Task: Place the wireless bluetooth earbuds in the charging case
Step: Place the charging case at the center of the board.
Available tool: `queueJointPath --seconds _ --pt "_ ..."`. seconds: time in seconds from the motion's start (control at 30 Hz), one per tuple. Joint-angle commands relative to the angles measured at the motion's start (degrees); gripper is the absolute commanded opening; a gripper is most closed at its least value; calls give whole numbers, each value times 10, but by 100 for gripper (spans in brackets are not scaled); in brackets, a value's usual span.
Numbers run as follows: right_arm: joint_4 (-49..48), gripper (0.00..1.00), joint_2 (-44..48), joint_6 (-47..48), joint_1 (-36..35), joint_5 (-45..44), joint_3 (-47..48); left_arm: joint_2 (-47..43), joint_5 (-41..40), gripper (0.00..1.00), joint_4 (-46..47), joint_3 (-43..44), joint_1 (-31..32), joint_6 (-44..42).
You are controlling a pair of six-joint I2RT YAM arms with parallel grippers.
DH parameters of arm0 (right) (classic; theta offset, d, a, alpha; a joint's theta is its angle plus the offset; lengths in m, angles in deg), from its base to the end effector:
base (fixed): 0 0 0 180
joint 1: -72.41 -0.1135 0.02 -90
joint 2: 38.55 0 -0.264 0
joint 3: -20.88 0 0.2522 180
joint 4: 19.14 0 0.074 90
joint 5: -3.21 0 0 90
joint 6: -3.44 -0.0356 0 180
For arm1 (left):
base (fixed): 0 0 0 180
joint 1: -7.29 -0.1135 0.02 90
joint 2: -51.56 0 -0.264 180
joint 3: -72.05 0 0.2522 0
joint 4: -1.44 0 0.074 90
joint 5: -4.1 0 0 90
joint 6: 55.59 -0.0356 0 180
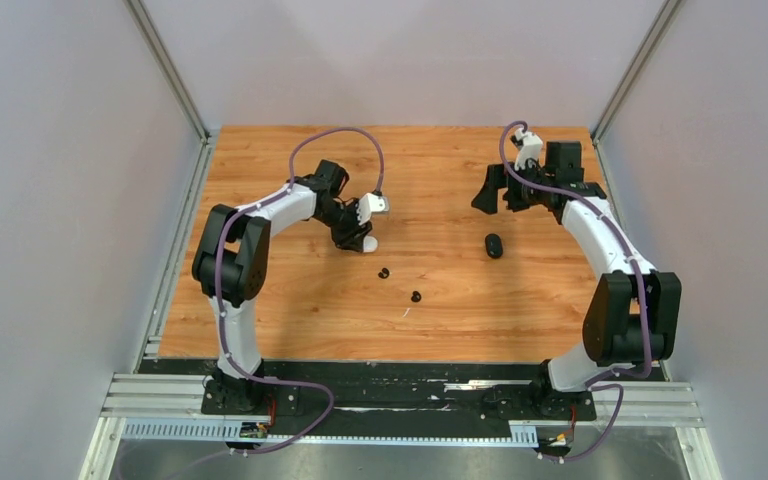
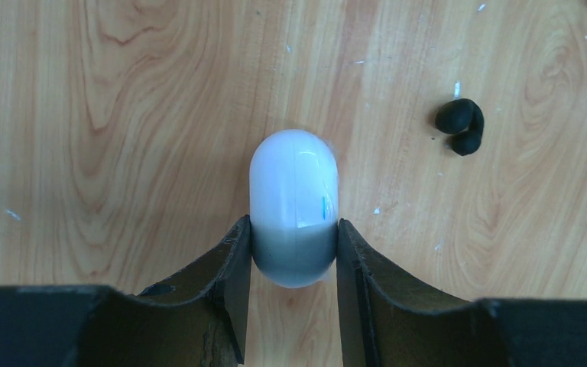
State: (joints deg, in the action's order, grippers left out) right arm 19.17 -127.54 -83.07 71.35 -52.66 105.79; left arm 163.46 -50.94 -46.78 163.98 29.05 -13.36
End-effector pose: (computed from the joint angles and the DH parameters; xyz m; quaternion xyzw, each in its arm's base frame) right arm 0.3429 0.0263 0.2898 -0.1531 0.8693 0.2602 0.3915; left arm 0.3582 -0.1649 0.1765 0.5807 0.7370 -0.2468 0.2422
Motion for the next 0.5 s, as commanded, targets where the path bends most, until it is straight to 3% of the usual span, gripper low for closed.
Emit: queueJointPath --seconds 0.0,0.13,0.17,0.27,0.3,0.37,0.47 --pt "45 100 23 68 0 -89 -50 28 -21 15 -36 59 0 -23" --pt "46 100 23 82 -2 -94 -78 51 -42 30 -49 76 -1 -26" --pt "46 100 21 87 -1 -99 -83 52 -44 40 -49 77 -1 -27" --pt "44 100 6 100 -2 -116 -97 41 -41 55 -42 71 0 -29" --pt "44 100 0 101 -2 -122 -100 37 -40 82 -39 67 0 -23" --pt "43 100 -11 101 -6 -129 -102 23 -37 98 -26 61 0 -13" --pt "41 100 -26 108 -14 -134 -101 -1 -34 100 -27 68 -1 1"
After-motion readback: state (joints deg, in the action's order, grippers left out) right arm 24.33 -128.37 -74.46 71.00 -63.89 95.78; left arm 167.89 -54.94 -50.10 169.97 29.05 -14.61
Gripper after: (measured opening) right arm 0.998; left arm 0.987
